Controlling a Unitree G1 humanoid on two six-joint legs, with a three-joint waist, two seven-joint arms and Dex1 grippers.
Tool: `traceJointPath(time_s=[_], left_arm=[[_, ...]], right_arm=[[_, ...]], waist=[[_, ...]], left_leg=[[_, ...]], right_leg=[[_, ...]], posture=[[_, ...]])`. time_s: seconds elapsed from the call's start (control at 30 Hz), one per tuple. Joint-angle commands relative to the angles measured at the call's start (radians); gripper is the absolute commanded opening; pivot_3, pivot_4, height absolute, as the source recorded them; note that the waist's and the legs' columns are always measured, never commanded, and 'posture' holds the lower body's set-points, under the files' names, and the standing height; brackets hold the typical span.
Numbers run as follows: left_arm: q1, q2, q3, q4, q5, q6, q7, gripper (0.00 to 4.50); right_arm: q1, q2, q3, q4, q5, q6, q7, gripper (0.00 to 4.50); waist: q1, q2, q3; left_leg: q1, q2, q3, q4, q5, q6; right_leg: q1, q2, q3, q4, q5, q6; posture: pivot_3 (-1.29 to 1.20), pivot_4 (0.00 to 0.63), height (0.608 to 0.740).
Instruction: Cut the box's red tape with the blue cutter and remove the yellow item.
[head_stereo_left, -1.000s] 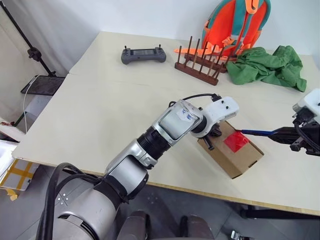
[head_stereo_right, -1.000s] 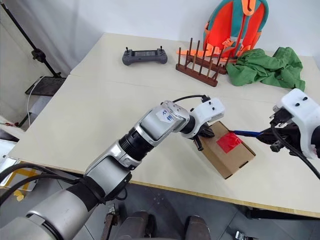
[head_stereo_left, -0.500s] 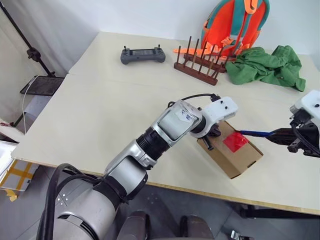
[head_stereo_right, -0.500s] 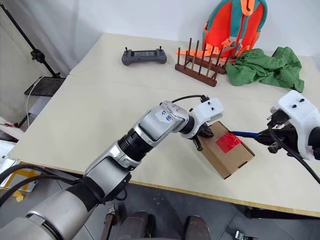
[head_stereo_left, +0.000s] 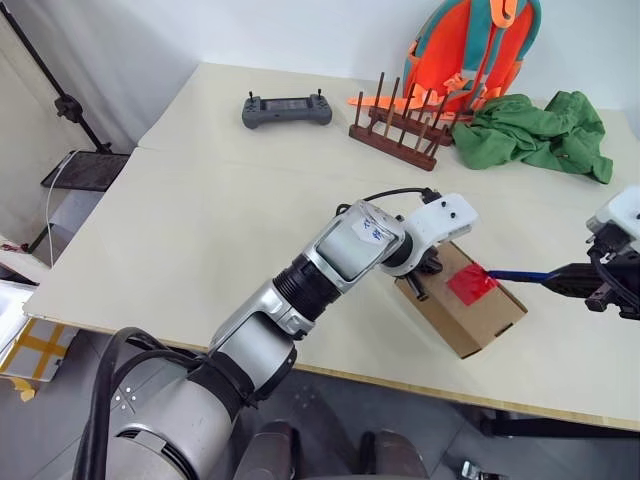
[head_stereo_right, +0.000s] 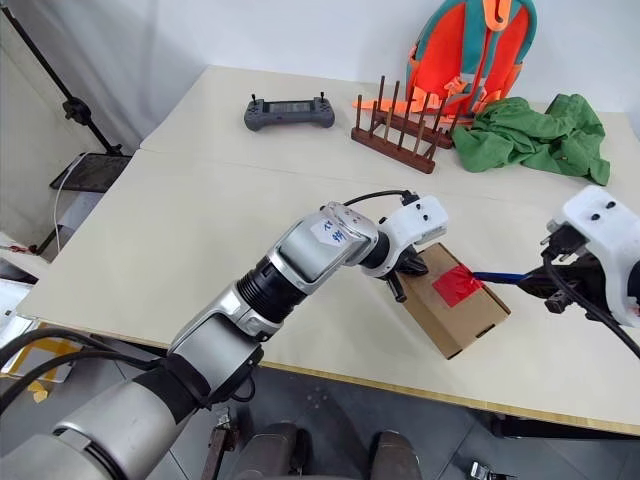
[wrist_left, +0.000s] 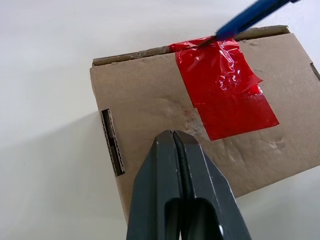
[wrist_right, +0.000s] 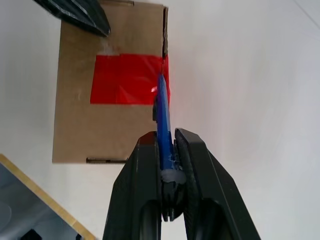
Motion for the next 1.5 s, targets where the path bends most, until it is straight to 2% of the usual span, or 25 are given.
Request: traceJointPath(time_s=[0.03, 0.4, 0.6, 0.73, 0.83, 0.93, 1.1, 1.3, 1.37, 1.5], left_arm=[[0.017, 0.006, -0.011, 0.042, 0.022, 0.023, 0.025, 0.04], [0.011, 0.004, -0.006, 0.068, 0.027, 0.008, 0.026, 0.04], [0.008, 0.006, -0.002, 0.082, 0.030, -0.005, 0.025, 0.04], [0.003, 0.012, 0.001, 0.095, 0.031, -0.017, 0.020, 0.04], [-0.009, 0.014, 0.008, 0.108, 0.029, -0.042, 0.011, 0.04], [-0.023, 0.006, 0.025, 0.122, 0.020, -0.061, 0.003, 0.04], [-0.036, -0.010, 0.090, 0.132, -0.007, -0.103, -0.004, 0.04], [-0.034, -0.009, 0.153, 0.095, -0.037, -0.120, -0.022, 0.04], [-0.031, 0.000, 0.174, 0.066, -0.051, -0.117, -0.029, 0.00], [-0.040, 0.040, 0.229, 0.012, -0.089, -0.097, -0.046, 0.00]], right_arm=[[0.032, -0.029, -0.049, -0.017, -0.015, 0.023, 0.036, 0.16], [0.176, -0.067, -0.184, -0.018, -0.111, 0.019, 0.156, 0.16], [0.152, -0.045, -0.313, 0.007, -0.147, 0.047, 0.194, 0.16], [0.144, 0.013, -0.421, 0.027, -0.176, 0.036, 0.202, 0.16], [0.172, 0.136, -0.519, 0.083, -0.242, -0.057, 0.183, 0.16], [0.187, 0.264, -0.511, 0.117, -0.285, -0.198, 0.138, 0.16], [0.169, 0.544, -0.393, 0.255, -0.355, -0.481, 0.008, 0.16], [0.146, 0.689, -0.274, 0.529, -0.448, -0.731, -0.126, 0.16], [0.149, 0.702, -0.242, 0.595, -0.463, -0.776, -0.147, 0.88], [0.172, 0.700, -0.225, 0.591, -0.439, -0.802, -0.146, 1.54]], waist=[[0.001, 0.000, 0.000], [0.000, 0.000, 0.000], [0.000, 0.000, 0.000], [0.000, 0.000, 0.000], [0.000, -0.003, 0.001], [-0.001, -0.003, 0.001], [-0.007, 0.001, 0.000], [-0.011, 0.010, 0.001], [-0.012, 0.012, 0.000], [-0.015, 0.016, 0.001]], left_leg=[[0.000, 0.000, 0.000, 0.000, 0.000, 0.000], [0.001, 0.000, 0.000, 0.000, 0.000, 0.000], [0.001, 0.000, 0.000, 0.000, 0.000, 0.000], [0.001, 0.000, 0.000, 0.000, 0.000, 0.000], [0.001, 0.000, 0.001, 0.000, 0.000, 0.000], [0.001, 0.000, 0.001, 0.000, 0.000, 0.000], [0.003, 0.000, 0.003, -0.001, 0.001, 0.000], [0.002, -0.002, 0.005, -0.002, 0.001, 0.001], [0.002, -0.002, 0.005, -0.004, 0.001, 0.001], [0.001, -0.002, 0.005, -0.006, 0.001, 0.001]], right_leg=[[0.000, 0.000, 0.000, 0.000, 0.000, 0.000], [0.000, 0.000, 0.000, 0.000, 0.000, 0.000], [0.001, 0.000, 0.001, 0.000, 0.001, 0.001], [0.001, 0.000, 0.001, -0.001, 0.001, 0.001], [0.001, 0.000, 0.001, -0.001, 0.001, 0.001], [0.002, 0.000, 0.001, -0.003, 0.002, 0.002], [0.001, 0.000, 0.003, -0.002, 0.003, 0.003], [-0.002, 0.000, 0.004, -0.001, 0.003, 0.003], [-0.003, 0.000, 0.004, -0.001, 0.003, 0.003], [-0.003, 0.000, 0.004, -0.002, 0.003, 0.003]], posture=[[0.00, 0.150, 0.740], [0.00, 0.150, 0.740], [0.00, 0.150, 0.740], [0.00, 0.150, 0.740], [0.00, 0.150, 0.740], [0.00, 0.150, 0.740], [0.00, 0.150, 0.740], [0.00, 0.150, 0.740], [0.00, 0.150, 0.740], [0.00, 0.150, 0.740]])
